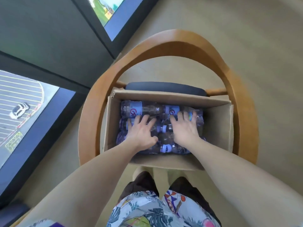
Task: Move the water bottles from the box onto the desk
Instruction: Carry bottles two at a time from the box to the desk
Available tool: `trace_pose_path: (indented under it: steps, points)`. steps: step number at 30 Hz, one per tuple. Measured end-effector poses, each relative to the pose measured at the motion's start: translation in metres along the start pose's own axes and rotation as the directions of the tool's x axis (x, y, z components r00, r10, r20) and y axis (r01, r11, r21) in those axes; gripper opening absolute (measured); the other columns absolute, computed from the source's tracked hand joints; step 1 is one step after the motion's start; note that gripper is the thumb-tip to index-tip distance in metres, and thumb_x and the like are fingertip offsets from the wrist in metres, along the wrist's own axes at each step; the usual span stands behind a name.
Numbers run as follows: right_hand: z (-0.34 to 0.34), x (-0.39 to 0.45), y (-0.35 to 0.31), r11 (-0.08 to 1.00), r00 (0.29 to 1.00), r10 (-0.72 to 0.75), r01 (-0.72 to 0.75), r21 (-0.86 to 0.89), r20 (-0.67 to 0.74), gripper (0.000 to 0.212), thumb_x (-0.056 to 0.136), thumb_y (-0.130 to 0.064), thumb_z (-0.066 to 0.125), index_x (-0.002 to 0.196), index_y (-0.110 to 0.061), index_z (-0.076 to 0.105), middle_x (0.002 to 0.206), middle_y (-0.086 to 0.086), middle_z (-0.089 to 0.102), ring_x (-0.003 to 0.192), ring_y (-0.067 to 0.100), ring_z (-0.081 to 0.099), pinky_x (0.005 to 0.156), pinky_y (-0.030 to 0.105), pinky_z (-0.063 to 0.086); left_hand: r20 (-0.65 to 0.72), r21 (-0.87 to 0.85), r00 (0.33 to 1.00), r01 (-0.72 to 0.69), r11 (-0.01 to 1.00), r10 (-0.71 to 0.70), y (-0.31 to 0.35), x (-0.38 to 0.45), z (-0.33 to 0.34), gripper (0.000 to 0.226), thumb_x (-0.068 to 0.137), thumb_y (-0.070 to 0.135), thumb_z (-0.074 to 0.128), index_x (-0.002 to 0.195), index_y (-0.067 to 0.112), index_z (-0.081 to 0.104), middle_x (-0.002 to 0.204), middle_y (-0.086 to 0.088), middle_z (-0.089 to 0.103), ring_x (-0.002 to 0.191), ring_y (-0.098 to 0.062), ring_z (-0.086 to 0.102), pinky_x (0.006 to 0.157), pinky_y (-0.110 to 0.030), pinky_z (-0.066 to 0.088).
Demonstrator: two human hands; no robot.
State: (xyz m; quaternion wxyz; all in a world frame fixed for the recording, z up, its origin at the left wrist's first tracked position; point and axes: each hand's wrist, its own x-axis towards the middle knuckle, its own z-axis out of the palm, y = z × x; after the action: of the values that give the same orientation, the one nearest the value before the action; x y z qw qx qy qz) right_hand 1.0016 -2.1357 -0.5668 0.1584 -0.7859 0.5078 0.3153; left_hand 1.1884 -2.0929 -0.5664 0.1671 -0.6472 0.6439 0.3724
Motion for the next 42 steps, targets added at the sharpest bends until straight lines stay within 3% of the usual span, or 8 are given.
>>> trace_pose_path:
  steps: [9, 16, 23, 28, 32, 35, 37, 42]
  points:
    - [0.008, 0.015, -0.006, 0.996, 0.997, 0.002, -0.01, -0.085, -0.083, 0.068, 0.07, -0.018, 0.07, 0.135, -0.02, 0.049, 0.12, 0.016, 0.054, 0.118, 0.041, 0.045, 0.11, 0.068, 0.019, -0.122, 0.066, 0.989, 0.091, 0.994, -0.083, 0.017, 0.014, 0.018, 0.066, 0.078, 0.041, 0.073, 0.139, 0.029, 0.05, 0.134, -0.003, 0.025, 0.127, -0.034, 0.019, 0.112, -0.079, 0.013]
    - [0.001, 0.013, 0.007, 0.997, 0.996, 0.077, -0.078, -0.017, -0.041, 0.079, 0.069, -0.024, 0.079, 0.139, -0.023, 0.043, 0.123, 0.017, 0.054, 0.117, 0.038, 0.047, 0.102, 0.062, 0.029, -0.1, 0.195, 0.99, 0.117, 0.974, -0.099, 0.028, 0.015, 0.007, 0.059, 0.082, 0.042, 0.079, 0.134, 0.026, 0.056, 0.136, -0.009, 0.029, 0.127, -0.043, 0.027, 0.109, -0.08, 0.025]
    - [-0.018, -0.013, 0.017, 0.878, 0.962, 0.259, -0.272, 0.394, 0.087, 0.077, 0.072, -0.029, 0.082, 0.134, -0.024, 0.036, 0.134, 0.017, 0.047, 0.126, 0.038, 0.042, 0.095, 0.054, 0.043, -0.142, -0.182, 0.988, 0.039, 0.982, -0.066, 0.014, -0.003, -0.024, 0.057, 0.074, 0.027, 0.078, 0.13, 0.033, 0.067, 0.13, -0.005, 0.044, 0.118, -0.037, 0.033, 0.104, -0.058, 0.041]
    - [-0.049, -0.034, 0.013, 0.695, 0.96, 0.269, -0.252, 0.673, 0.082, 0.078, 0.059, -0.03, 0.085, 0.125, -0.027, 0.043, 0.127, 0.01, 0.05, 0.124, 0.034, 0.046, 0.094, 0.045, 0.05, -0.148, -0.37, 0.988, -0.011, 0.929, -0.047, 0.002, -0.018, -0.057, 0.058, 0.069, 0.021, 0.084, 0.125, 0.031, 0.074, 0.117, 0.0, 0.05, 0.116, -0.029, 0.044, 0.1, -0.034, 0.039]
    - [-0.081, -0.042, 0.011, 0.438, 0.96, 0.264, -0.208, 0.874, 0.097, 0.068, 0.054, -0.026, 0.086, 0.112, -0.028, 0.051, 0.106, 0.0, 0.062, 0.103, 0.025, 0.059, 0.086, 0.041, 0.054, -0.139, -0.709, 0.969, 0.046, 0.703, -0.204, -0.003, -0.035, -0.088, 0.052, 0.064, 0.009, 0.086, 0.11, 0.032, 0.079, 0.106, 0.007, 0.064, 0.097, -0.012, 0.062, 0.08, -0.021, 0.049]
    - [-0.105, -0.048, 0.007, 0.293, 0.968, 0.223, -0.182, 0.938, 0.118, 0.062, 0.049, -0.022, 0.085, 0.103, -0.03, 0.058, 0.098, -0.007, 0.069, 0.093, 0.018, 0.064, 0.079, 0.036, 0.056, -0.021, -0.943, 0.963, 0.07, 0.325, -0.269, 0.001, -0.048, -0.113, 0.036, 0.061, 0.006, 0.083, 0.091, 0.026, 0.082, 0.091, 0.004, 0.079, 0.096, -0.019, 0.071, 0.084, -0.036, 0.059]
    - [-0.121, -0.053, 0.006, 0.244, 0.974, 0.199, -0.159, 0.957, 0.111, 0.061, 0.042, -0.023, 0.082, 0.099, -0.031, 0.064, 0.094, -0.009, 0.072, 0.092, 0.016, 0.065, 0.077, 0.033, 0.055, 0.001, -0.972, 0.967, 0.06, 0.227, -0.254, 0.006, -0.054, -0.132, 0.024, 0.067, 0.003, 0.083, 0.081, 0.022, 0.08, 0.079, 0.01, 0.077, 0.093, -0.022, 0.07, 0.079, -0.041, 0.058]
    - [-0.162, -0.065, 0.01, 0.032, 0.99, 0.122, -0.08, 0.996, 0.076, 0.06, 0.039, -0.009, 0.078, 0.097, -0.022, 0.069, 0.097, 0.004, 0.077, 0.099, 0.03, 0.069, 0.093, 0.049, 0.055, 0.091, -0.995, 0.96, 0.098, 0.011, -0.263, 0.007, -0.063, -0.175, 0.032, 0.074, 0.013, 0.085, 0.105, 0.012, 0.076, 0.104, -0.006, 0.077, 0.096, -0.024, 0.069, 0.072, -0.037, 0.055]
